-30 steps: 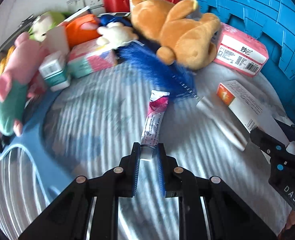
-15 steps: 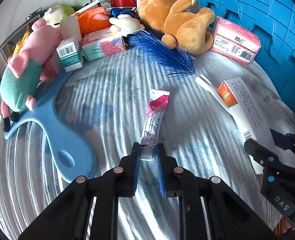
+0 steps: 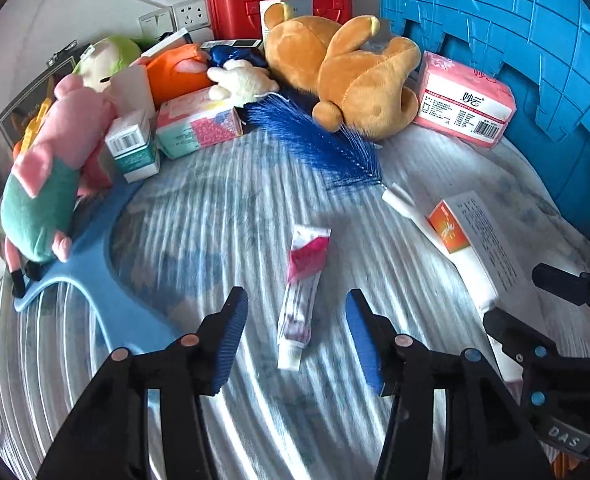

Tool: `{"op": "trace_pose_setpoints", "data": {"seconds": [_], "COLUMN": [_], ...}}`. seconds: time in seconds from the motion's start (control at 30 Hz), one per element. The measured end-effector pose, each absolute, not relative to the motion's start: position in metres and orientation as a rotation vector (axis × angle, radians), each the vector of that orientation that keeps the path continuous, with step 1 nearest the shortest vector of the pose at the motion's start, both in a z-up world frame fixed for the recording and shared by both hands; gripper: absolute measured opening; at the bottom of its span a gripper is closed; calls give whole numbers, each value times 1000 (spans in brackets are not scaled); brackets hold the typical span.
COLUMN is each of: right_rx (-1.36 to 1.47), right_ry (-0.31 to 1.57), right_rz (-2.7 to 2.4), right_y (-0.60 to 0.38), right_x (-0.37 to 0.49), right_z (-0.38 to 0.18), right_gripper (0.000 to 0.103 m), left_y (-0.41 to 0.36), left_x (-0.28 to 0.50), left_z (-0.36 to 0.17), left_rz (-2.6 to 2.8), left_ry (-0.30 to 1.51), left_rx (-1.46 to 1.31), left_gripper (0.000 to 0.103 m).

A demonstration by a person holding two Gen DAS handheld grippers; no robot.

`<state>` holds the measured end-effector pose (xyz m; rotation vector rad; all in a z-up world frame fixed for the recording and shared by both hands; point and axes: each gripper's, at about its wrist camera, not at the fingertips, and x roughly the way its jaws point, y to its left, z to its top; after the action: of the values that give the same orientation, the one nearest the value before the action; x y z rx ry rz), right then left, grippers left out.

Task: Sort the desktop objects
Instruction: 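Lift the tube and the long white box off the bed, then carry tube and long box over the blue crate and release both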

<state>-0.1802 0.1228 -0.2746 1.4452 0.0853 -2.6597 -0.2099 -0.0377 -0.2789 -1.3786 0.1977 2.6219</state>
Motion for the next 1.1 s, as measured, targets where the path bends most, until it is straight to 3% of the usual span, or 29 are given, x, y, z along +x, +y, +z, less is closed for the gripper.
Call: {"op": "trace_pose_setpoints", "data": {"seconds": [0.07,0.13,0.17,0.2,0.5,0.87,1.1], "right_rx": [1430,1433,1465,1484,1337,982,712], "right_ry": [92,91,90,86,141,218,263], "right_rz": [-2665,-2660,-2644,-2624,-2688,-2877,-3027], "right_y": [122,120,118,117,102,80,93], "right_x": [-183,-187,-191,-193,-183,-162,-139], "right_z": [-273,-275,-280,-283,-225,-70,16], "right_gripper": [66,63,43,41,40,41,41], "left_y": [-34,-33,-33,-33,-43,-52,-32], "left_x": [-216,-217,-214,-212,-193,-172,-158], "left_z": [-285,-290,-288,-285,-210,-60,6], "left_rz": [2603,2588,2574,2574,2655,2766,2791], "left_ry": [202,195,175,176,148,98,90], "left_rx": [-1395,-1440,-1436,-1429,-1287,-915,-687], "left_gripper": [50,17,17,17,17,17,17]}}
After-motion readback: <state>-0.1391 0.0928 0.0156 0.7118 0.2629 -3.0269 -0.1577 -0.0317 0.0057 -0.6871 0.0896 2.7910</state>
